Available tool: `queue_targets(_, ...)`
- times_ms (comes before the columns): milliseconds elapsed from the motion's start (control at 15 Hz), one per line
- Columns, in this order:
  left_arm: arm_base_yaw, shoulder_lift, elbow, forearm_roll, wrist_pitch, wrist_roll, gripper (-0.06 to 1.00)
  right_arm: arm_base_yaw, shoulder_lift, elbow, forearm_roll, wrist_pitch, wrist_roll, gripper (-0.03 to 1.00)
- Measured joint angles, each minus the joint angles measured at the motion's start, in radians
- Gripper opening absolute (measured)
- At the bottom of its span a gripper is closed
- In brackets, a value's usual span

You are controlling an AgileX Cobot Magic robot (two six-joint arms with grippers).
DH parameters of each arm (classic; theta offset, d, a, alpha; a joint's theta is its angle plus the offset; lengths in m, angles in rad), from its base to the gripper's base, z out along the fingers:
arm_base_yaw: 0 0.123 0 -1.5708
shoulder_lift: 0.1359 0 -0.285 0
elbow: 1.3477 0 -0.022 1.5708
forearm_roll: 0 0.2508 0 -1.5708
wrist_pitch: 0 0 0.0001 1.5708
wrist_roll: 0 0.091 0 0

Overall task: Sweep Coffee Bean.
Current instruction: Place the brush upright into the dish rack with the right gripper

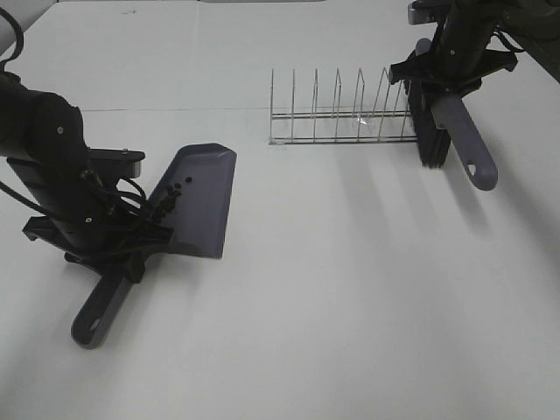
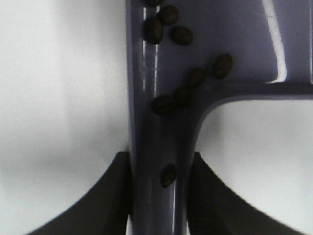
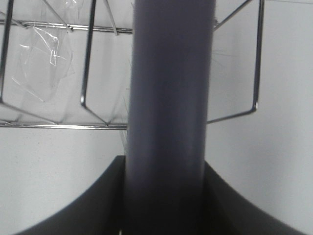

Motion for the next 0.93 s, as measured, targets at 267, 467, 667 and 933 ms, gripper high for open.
queue_targets(267,0.0,0.0,0.0,0.0,0.0,0.0,0.27,0.0,0.018,-0.01,-0.003,0.015,-0.001,0.27)
queue_targets(467,0.0,0.0,0.0,0.0,0.0,0.0,0.27,0.0,0.02,-0.011,-0.005,0.024,0.009,0.28)
queue_targets(667,0.0,0.0,0.0,0.0,0.001,0.0,0.27,0.0,0.043,-0.011,0.013,0.049,0.015,0.44)
queue_targets(933,0.0,0.0,0.0,0.0,0.001,0.0,0.27,0.003,0.041,-0.011,0.014,0.056,0.017,0.31)
